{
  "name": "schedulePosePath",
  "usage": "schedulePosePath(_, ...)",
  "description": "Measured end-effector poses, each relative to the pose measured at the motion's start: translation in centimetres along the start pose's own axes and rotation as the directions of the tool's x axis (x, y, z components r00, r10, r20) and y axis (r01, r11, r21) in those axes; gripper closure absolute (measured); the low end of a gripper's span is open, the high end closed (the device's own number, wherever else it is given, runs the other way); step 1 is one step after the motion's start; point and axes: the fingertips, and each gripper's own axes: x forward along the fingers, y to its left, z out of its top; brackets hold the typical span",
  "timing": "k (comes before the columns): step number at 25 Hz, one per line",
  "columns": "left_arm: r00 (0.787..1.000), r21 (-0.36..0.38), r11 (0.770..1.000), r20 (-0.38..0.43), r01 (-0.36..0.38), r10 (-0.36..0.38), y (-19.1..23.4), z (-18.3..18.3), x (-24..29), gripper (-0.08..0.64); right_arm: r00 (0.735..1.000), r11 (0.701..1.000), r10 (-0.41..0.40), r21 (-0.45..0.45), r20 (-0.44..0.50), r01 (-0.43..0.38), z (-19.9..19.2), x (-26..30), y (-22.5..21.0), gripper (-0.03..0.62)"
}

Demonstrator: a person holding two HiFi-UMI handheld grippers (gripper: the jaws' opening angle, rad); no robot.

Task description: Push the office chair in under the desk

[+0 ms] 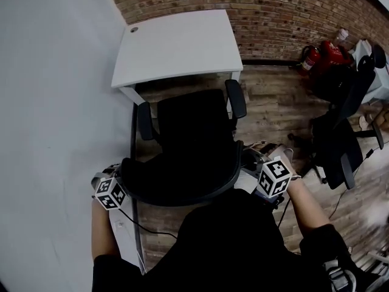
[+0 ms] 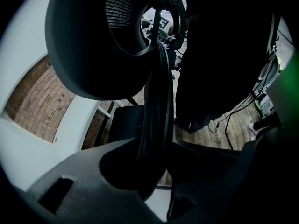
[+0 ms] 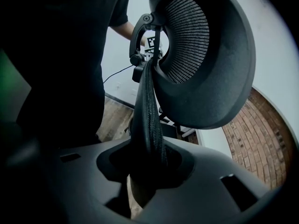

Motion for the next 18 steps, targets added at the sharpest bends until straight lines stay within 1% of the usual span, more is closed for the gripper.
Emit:
schedulePosePath(4,1.000,-0.012,1.000,0.004,-0.002,0.002,0.1,0.1,0.0,0.416,1.000,1.000,0.004,-0.011,0.010,-0.004,0.0,0.0,-0.4,0.491)
schedulePosePath(7,1.000,-0.012,1.000,-0.008,0.014,-0.014,0.2,0.1,-0.1,0.416,1.000,1.000,0.007,-0.011,0.014,-0.006,0.0,-0.1,-0.7,0.491)
schedulePosePath(13,0.999,-0.012,1.000,-0.025,0.027,-0.027,0.8,-0.7,0.0,0.414,1.000,1.000,0.006,-0.013,0.018,-0.006,0.3,0.2,-1.0,0.491)
schedulePosePath(18,0.998,-0.002,0.999,-0.036,0.049,-0.049,1.7,-1.5,-0.1,0.414,1.000,1.000,-0.010,-0.012,0.023,0.010,0.8,1.0,-1.7,0.491)
